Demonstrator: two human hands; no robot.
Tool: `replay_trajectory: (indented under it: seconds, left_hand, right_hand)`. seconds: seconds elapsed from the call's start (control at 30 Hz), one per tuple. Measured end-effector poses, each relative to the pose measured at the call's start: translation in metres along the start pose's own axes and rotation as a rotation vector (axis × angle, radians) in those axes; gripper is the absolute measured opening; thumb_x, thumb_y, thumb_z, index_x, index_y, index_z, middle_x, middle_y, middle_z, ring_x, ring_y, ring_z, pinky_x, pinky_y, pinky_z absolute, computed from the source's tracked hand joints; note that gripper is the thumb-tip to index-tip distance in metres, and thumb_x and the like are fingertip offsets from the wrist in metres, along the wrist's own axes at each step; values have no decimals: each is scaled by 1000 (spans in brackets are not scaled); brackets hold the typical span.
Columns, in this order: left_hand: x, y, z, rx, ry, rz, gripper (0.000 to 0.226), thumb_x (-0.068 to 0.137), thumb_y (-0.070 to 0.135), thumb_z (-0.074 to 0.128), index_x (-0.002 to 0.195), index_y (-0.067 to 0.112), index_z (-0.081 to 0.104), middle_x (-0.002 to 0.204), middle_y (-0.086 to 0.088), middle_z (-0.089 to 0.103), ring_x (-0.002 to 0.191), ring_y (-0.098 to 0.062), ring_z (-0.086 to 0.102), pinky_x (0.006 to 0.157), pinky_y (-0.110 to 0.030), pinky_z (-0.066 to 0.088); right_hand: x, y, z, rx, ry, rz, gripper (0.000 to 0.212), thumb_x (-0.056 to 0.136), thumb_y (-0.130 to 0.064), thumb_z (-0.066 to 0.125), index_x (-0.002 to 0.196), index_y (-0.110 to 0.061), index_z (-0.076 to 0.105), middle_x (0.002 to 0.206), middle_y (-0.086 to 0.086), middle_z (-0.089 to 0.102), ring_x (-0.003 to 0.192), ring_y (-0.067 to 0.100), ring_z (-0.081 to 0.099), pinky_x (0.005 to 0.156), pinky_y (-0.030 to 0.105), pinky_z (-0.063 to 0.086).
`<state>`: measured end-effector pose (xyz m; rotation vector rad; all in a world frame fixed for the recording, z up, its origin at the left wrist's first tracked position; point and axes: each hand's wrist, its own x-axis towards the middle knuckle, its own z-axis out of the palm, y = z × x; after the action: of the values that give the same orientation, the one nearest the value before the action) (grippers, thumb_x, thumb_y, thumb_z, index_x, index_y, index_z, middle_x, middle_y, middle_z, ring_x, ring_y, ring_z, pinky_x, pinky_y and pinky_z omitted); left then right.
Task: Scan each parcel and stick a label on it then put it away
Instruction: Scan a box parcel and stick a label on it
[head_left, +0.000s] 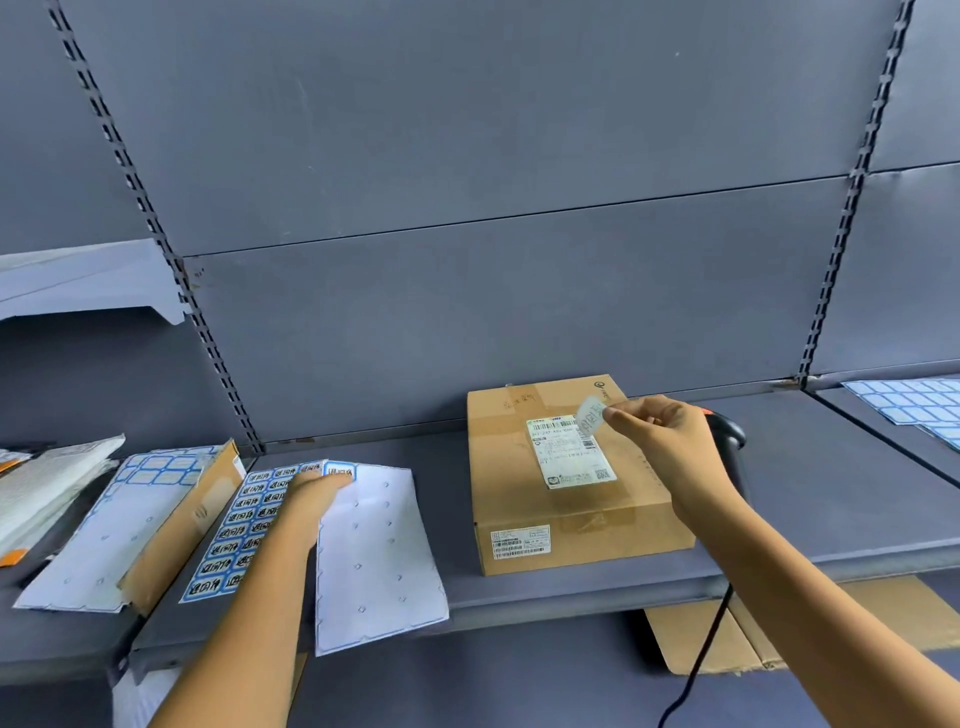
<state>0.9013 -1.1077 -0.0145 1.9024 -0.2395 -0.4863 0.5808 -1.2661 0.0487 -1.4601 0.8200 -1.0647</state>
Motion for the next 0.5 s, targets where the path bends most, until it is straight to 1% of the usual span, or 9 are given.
replay_trajectory:
  seconds: [0.07,0.17,0.23,0.27,0.33,0.4,0.43,0.47,0.5]
  left_hand:
    - [3,-7,5,82,-23,11,16,80,11,70,78,6,55,83,-13,53,82,-22,47,70,-29,35]
    - [9,-16,14,267,48,49,23,89,7,59,68,9,48,83,-20,55,84,-26,48,66,-29,35]
    - [4,-15,20,532,105,100,7,87,12,58,83,6,55,100,-23,63,90,-35,56,70,-31,41]
    - [3,-15,24,638,149,119,14,86,15,60,96,6,57,109,-22,61,98,-37,56,76,-34,44]
    - [0,-15,30,778,286,120,43,83,19,66,118,3,49,126,-23,48,114,-40,46,91,-41,41]
    - [-13,-1,41,672,400,178,52,80,19,69,124,2,46,130,-23,42,119,-40,39,96,-44,35]
    - [-23,11,50,600,408,267,46,80,20,68,121,6,51,127,-21,48,117,-39,41,95,-43,35]
    - [-37,24,60,526,369,366,32,80,21,67,111,14,60,118,-14,58,111,-37,47,92,-41,39]
    - [-52,39,72,414,287,456,14,80,21,64,94,22,65,102,-5,66,102,-34,54,86,-38,45]
  right_hand:
    - [1,3,2,-21,4,-7,17,83,-12,70,65,-13,67,83,7,73,79,17,62,73,28,45]
    - [2,6,6,-50,17,-8,18,83,-13,70,65,-12,66,80,11,71,76,18,60,74,31,46]
    - [1,8,9,-67,16,-4,19,83,-13,70,65,-13,66,81,11,71,76,17,59,74,31,46]
    - [1,9,10,-75,18,-4,19,83,-14,70,64,-14,66,81,10,71,76,17,60,74,31,46]
    - [1,11,11,-83,24,-3,20,83,-14,70,64,-16,67,82,8,72,80,20,62,78,35,48]
    - [2,12,11,-97,36,1,20,83,-15,70,63,-17,67,82,7,72,85,24,65,81,38,50]
    - [4,12,11,-112,47,2,21,82,-16,71,62,-18,68,82,5,72,87,25,65,83,40,50]
    - [5,13,11,-134,59,0,22,82,-17,71,60,-20,68,82,3,72,89,25,65,84,42,49]
    - [6,13,10,-162,72,-12,24,81,-19,71,58,-24,68,80,-2,71,90,24,64,87,44,49]
